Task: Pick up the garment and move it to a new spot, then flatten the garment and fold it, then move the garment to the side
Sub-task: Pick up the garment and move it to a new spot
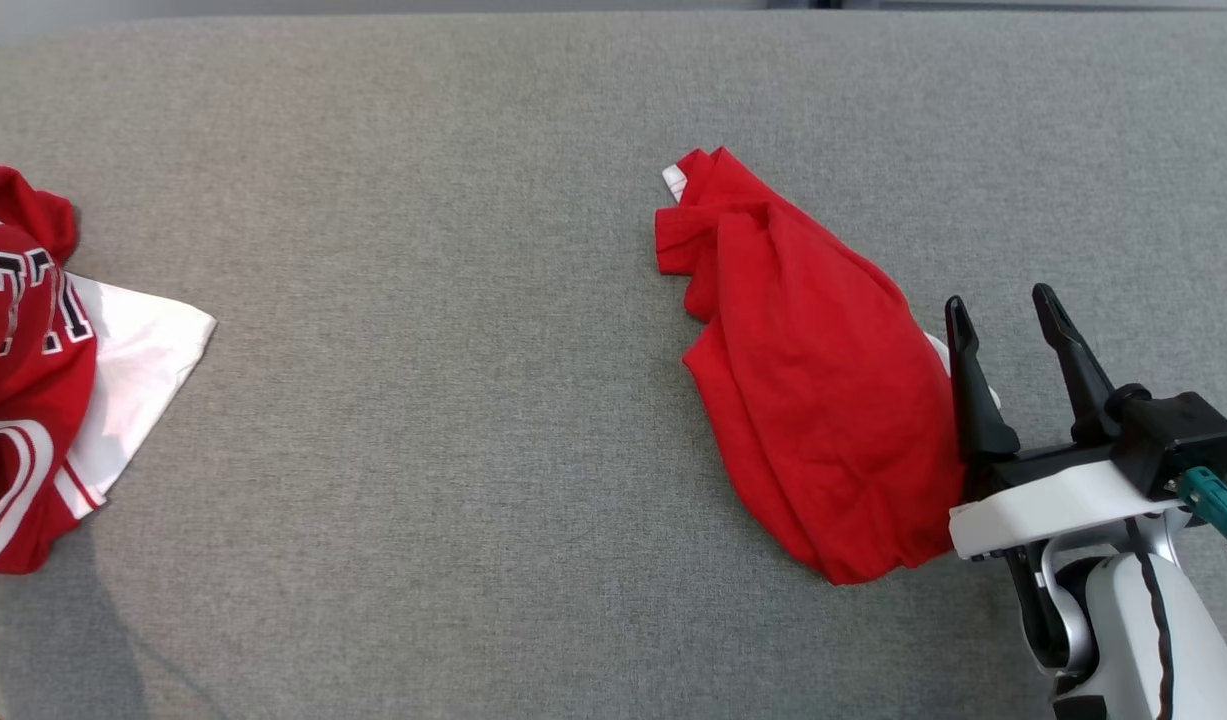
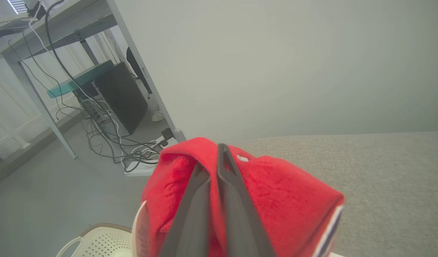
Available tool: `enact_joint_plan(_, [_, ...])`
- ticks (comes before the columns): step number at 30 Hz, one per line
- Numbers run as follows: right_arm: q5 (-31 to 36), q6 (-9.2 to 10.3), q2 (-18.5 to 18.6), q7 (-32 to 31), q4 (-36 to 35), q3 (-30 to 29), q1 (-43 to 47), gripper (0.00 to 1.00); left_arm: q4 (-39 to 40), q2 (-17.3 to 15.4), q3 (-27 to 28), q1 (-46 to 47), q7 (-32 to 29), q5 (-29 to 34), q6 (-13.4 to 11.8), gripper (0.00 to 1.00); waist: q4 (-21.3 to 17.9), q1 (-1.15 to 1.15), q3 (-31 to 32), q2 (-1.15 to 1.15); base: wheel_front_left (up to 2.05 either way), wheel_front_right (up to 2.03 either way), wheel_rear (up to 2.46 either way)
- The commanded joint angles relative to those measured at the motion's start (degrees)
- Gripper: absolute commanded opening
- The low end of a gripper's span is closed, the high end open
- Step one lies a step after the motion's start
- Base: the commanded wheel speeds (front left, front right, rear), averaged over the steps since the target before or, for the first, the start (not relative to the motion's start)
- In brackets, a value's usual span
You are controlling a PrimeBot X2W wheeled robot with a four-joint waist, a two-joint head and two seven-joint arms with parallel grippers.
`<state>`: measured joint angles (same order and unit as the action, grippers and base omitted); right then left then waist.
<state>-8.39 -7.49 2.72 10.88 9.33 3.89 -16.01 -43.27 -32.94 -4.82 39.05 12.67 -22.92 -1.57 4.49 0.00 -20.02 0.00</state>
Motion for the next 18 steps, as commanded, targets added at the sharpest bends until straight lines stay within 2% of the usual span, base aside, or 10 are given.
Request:
enact_joint_plan(1, [0.6,-0.01,0.4,-0.3,-0.7,-0.3,-0.6,1.00,-2.2,0.4,0.4,0.2,0.4,-0.9,0.4,0.00,-0.6,0.00,-1.2,0.00,0.00,0.00,0.00])
enact_joint_plan(7, [1.1,-0.01,0.4,-1.2,-2.1,-0.7,-0.7,1.00,-12.5,3.5,2.0,0.1,1.3,-4.2,1.9,0.00,-0.9,0.00,-2.5,0.00,0.00,0.00,0.00])
enact_joint_plan(8, [1.2,-0.01,0.4,-1.3,-2.3,-0.8,-0.7,1.00,-14.0,4.1,2.6,0.3,1.3,-5.1,2.0,0.17,-0.8,0.00,-2.5,0.00,0.00,0.00,0.00])
enact_joint_plan(9, [1.2,-0.01,0.4,-1.4,-2.4,-0.8,-0.7,1.00,-15.2,4.5,3.1,0.6,1.4,-5.7,2.3,0.87,-0.7,0.00,-2.4,0.00,0.00,0.00,0.00])
enact_joint_plan(10, [1.3,-0.01,0.4,-1.3,-2.4,-0.9,-0.7,1.00,-16.1,4.8,3.5,0.8,1.6,-6.2,2.5,1.00,-0.6,0.00,-2.4,0.00,0.00,0.00,0.00])
enact_joint_plan(15, [0.5,-0.01,0.4,-0.7,-1.9,-0.8,-0.3,1.00,-18.9,6.0,7.0,-0.9,2.4,-9.2,2.7,1.00,0.1,0.00,-0.5,0.00,0.00,0.00,0.00])
enact_joint_plan(18, [0.0,-0.01,0.4,-0.1,-1.2,-0.7,0.2,1.00,-15.8,6.1,10.3,-3.3,2.5,-10.2,2.6,1.00,0.3,0.00,1.2,0.00,0.00,0.00,0.00])
